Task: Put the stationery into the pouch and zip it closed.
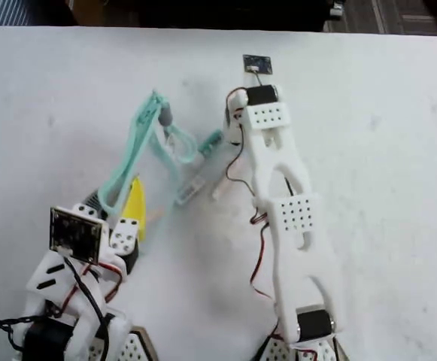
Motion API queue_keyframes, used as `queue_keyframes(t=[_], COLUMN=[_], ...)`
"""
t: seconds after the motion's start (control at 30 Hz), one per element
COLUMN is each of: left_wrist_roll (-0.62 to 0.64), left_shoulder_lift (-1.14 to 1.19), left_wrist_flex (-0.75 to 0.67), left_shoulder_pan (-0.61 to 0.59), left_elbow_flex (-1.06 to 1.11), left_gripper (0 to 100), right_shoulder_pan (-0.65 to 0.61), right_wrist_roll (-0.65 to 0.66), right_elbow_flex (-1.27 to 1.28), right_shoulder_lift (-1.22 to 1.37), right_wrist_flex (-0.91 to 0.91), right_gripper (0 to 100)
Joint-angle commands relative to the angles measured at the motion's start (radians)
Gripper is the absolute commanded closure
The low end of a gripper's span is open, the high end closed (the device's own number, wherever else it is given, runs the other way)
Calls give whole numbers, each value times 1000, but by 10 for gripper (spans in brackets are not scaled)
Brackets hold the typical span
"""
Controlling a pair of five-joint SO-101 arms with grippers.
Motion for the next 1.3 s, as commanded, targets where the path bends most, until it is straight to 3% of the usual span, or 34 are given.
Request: queue_keyframes(t=[0.0, 0.27, 1.27], left_wrist_roll=[-2, -2, -2], left_shoulder_lift=[-7, -7, -7], left_wrist_flex=[-8, -8, -15], left_shoulder_pan=[-4, -4, -2], left_elbow_flex=[-8, -8, 6], left_gripper=[976, 976, 976], right_shoulder_pan=[25, 87, 82], right_wrist_roll=[0, 0, 2], right_elbow_flex=[-109, -158, -158], right_shoulder_lift=[42, 87, 90], right_wrist_flex=[28, 61, 67], right_gripper=[986, 981, 981])
